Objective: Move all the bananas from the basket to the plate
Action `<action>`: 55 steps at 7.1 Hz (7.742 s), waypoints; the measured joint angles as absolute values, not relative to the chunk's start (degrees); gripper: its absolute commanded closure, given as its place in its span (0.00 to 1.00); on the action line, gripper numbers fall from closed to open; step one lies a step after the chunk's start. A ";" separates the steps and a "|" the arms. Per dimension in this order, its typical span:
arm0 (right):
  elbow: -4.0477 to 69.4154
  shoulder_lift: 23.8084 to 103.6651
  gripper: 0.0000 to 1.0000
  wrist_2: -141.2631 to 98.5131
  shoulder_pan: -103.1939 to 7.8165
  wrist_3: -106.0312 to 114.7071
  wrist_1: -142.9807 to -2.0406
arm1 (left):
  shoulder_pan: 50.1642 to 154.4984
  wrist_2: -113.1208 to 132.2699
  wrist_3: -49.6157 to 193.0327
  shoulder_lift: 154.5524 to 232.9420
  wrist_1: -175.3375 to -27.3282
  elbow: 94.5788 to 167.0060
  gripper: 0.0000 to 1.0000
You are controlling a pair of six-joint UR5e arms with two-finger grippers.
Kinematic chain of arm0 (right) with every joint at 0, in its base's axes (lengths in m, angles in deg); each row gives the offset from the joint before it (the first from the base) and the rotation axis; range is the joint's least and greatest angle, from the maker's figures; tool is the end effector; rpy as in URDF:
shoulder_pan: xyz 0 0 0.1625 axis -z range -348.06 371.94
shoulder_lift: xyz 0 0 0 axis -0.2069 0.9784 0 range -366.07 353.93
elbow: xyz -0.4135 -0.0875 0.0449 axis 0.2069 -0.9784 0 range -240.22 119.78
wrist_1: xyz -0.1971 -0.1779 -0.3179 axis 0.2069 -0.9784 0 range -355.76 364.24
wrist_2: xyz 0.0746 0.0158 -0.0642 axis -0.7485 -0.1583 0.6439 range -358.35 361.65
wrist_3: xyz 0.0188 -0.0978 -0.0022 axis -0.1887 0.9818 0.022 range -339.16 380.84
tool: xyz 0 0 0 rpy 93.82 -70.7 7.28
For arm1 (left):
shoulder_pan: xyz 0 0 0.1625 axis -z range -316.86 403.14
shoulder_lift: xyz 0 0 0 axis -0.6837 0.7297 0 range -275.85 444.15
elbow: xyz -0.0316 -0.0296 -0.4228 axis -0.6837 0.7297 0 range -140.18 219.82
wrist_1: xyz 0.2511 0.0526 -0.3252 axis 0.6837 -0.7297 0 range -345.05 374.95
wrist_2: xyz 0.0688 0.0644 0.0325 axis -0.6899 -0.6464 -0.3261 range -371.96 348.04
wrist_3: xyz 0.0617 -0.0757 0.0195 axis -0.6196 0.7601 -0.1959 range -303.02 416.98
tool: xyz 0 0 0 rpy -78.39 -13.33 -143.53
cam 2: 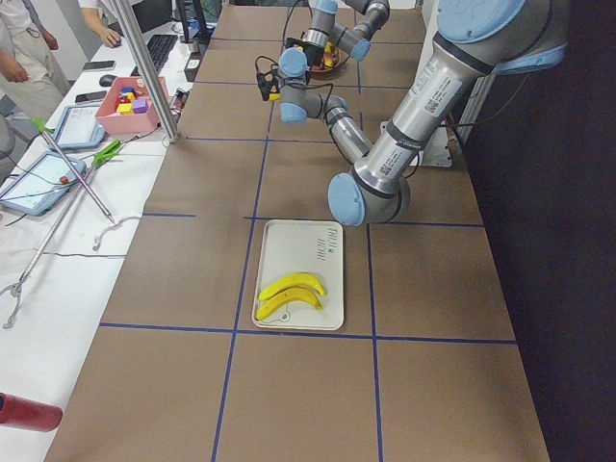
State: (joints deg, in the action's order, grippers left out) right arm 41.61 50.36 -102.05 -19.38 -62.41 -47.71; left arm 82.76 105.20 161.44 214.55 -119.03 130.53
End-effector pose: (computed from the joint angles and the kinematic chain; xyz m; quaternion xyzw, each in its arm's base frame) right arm -0.4708 -0.4149 0.1493 0.1315 -0.6537 0.0801 0.7409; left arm 0.4583 -0.4936 0.1367 -0.0257 0.6791 -0.1842 0.7101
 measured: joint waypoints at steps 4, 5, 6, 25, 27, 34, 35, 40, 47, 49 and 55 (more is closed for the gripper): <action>41.79 50.41 0.00 -104.10 -20.65 -62.03 -47.84 | 82.95 103.99 161.28 213.72 -118.93 130.41 1.00; 41.81 50.60 0.00 -107.53 -22.52 -61.85 -47.92 | 83.05 103.79 161.12 212.80 -118.92 130.30 1.00; 41.77 51.27 0.00 -111.35 -24.70 -61.56 -48.17 | 83.25 102.84 160.86 211.05 -118.91 130.26 1.00; 55.43 86.32 0.00 -121.35 -44.84 -12.47 -69.98 | 102.44 113.63 136.23 176.40 -118.57 135.50 0.00; 53.83 94.86 0.00 -121.87 -46.34 -11.48 -58.30 | 101.75 113.42 137.55 176.46 -118.71 135.93 0.00; 38.06 97.07 0.00 -128.22 -49.06 -11.02 -38.51 | 100.97 113.29 137.84 176.40 -118.93 135.79 0.00; 37.54 96.87 0.00 -128.09 -49.04 -10.99 -38.44 | 100.97 113.29 137.84 176.43 -118.97 135.82 0.00; 37.55 96.52 0.45 -128.45 -48.78 -11.65 -38.65 | 100.97 113.29 137.84 176.44 -119.00 135.69 0.00; 40.17 97.21 1.00 -129.93 -50.19 -11.57 -39.27 | 100.94 113.34 137.84 176.51 -119.00 135.62 0.00; 41.36 95.90 1.00 -135.69 -54.15 -11.46 -43.06 | 100.65 113.35 137.84 176.58 -119.00 135.44 0.00; 43.81 76.04 0.99 -137.86 -52.10 -21.46 -57.91 | 98.59 113.47 137.79 177.51 -126.56 136.15 0.00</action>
